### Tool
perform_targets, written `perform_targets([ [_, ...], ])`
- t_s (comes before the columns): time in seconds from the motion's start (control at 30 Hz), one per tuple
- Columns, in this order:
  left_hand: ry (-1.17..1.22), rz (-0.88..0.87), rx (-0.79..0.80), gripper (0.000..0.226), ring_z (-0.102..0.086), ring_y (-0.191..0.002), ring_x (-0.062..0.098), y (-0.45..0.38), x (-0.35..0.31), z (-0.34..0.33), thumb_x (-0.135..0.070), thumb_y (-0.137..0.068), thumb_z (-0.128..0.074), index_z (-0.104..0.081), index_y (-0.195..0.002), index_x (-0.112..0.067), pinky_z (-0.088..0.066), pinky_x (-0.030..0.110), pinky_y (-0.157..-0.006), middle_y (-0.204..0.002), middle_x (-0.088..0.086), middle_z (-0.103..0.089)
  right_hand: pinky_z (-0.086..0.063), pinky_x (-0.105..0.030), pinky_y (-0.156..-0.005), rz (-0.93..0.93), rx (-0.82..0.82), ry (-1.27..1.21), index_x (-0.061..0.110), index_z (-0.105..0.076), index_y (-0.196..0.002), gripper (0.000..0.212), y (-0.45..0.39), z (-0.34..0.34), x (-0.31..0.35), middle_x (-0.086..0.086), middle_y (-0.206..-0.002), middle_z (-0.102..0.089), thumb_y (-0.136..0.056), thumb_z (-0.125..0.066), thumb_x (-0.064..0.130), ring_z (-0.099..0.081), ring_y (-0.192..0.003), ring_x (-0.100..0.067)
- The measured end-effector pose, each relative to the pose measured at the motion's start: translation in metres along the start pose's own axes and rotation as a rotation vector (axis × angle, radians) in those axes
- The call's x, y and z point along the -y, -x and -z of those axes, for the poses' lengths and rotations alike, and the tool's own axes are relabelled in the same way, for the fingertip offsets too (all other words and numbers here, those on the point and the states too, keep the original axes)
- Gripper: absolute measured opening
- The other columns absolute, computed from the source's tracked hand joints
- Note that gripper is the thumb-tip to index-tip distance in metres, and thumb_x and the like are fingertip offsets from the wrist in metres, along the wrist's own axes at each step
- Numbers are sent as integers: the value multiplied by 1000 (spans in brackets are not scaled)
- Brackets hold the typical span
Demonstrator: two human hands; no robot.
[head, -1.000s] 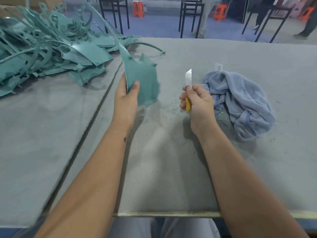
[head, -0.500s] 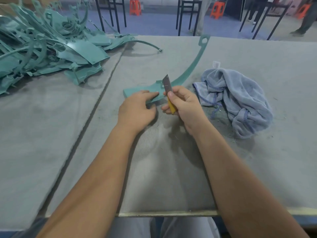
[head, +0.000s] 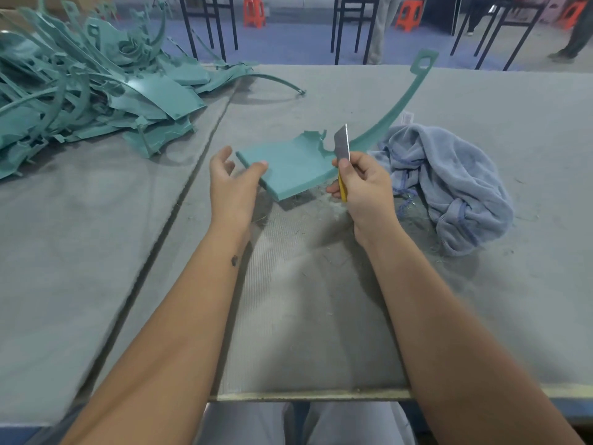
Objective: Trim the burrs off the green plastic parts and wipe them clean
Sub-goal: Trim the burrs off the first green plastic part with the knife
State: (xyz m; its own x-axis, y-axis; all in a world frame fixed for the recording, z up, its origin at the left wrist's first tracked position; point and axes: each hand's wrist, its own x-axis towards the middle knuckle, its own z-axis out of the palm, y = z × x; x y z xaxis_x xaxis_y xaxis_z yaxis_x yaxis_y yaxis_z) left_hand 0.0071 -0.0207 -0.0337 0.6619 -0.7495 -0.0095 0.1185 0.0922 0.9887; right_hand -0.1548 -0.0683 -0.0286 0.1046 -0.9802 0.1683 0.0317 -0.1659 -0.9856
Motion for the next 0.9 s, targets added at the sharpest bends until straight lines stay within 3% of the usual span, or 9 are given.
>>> perform_targets([
  [0.1, 110, 73, 30, 70, -71, -84, 16, -1, -3, -1, -15, -85, -69, -32, -144, -27, -59, 31, -66, -123, 3, -57, -48, -19, -60, 3, 20, -42, 11, -59, -99, 13, 0, 0, 2, 2, -81, -58, -101, -47, 10, -54, -55, -7],
  [0.17, 212, 138, 63, 76, -70, -72, 12, 1, -4, -3, -9, -86, -69, -27, -148, -22, -57, 26, -58, -113, 6, -63, -48, -19, -60, 5, 32, -84, 12, -59, -95, 14, 1, 0, 4, 0, -78, -57, -101, -46, 9, -53, -54, -6],
  [0.23, 527, 260, 122, 61, -72, -74, 16, 2, -6, -3, -2, -87, -66, -40, -142, -6, -60, 29, -64, -100, 11, -70, -48, -18, -60, 6, 38, -133, 14, -59, -93, 16, 2, 0, 4, -3, -74, -55, -102, -46, 9, -53, -54, -6],
  [0.3, 742, 356, 252, 32, -73, -82, 22, 5, -8, 1, -4, -85, -64, -59, -117, -1, -61, 35, -72, -92, 13, -74, -49, -20, -62, 8, 45, -160, 15, -59, -92, 17, 2, 0, 4, -5, -70, -54, -102, -46, 9, -54, -56, -8],
  [0.43, 480, 388, 478, 24, -73, -87, 22, 15, -7, -3, -7, -88, -59, -60, -112, -8, -61, 37, -64, -100, 8, -74, -51, -23, -60, 0, 53, -163, 11, -59, -95, 13, 1, 1, 5, -2, -77, -60, -101, -48, 9, -56, -55, -9],
  [0.5, 504, 424, 428, 21, -73, -80, 21, 16, -6, -10, 0, -93, -53, -58, -114, -3, -59, 33, -57, -96, 11, -74, -52, -24, -57, -27, 37, -205, 15, -58, -92, 14, 2, 0, 6, -1, -80, -63, -101, -47, 11, -60, -55, -11],
  [0.6, 606, 434, 324, 9, -73, -68, 18, 13, -5, -12, -1, -95, -53, -60, -99, -4, -58, 31, -52, -81, 9, -74, -49, -26, -47, -78, -16, -301, 19, -50, -85, 18, 2, 2, 9, -8, -94, -67, -101, -46, 12, -63, -50, -18],
  [0.77, 759, 375, 267, 9, -72, -64, 15, 10, -6, -11, 2, -93, -56, -62, -92, -5, -56, 24, -52, -74, 7, -73, -26, -17, -39, -33, 71, -179, 15, -61, -87, 21, 4, -1, 4, -4, -51, -58, -100, -46, 21, -31, -42, -13],
  [0.9, 863, 355, 239, 9, -72, -65, 17, 10, -6, -13, 6, -91, -57, -63, -91, -1, -56, 24, -53, -75, 9, -73, -27, -19, -50, -95, 203, -94, 19, -71, -84, 46, 3, -6, 7, 5, -54, -49, -105, -33, 33, -31, -49, -8],
])
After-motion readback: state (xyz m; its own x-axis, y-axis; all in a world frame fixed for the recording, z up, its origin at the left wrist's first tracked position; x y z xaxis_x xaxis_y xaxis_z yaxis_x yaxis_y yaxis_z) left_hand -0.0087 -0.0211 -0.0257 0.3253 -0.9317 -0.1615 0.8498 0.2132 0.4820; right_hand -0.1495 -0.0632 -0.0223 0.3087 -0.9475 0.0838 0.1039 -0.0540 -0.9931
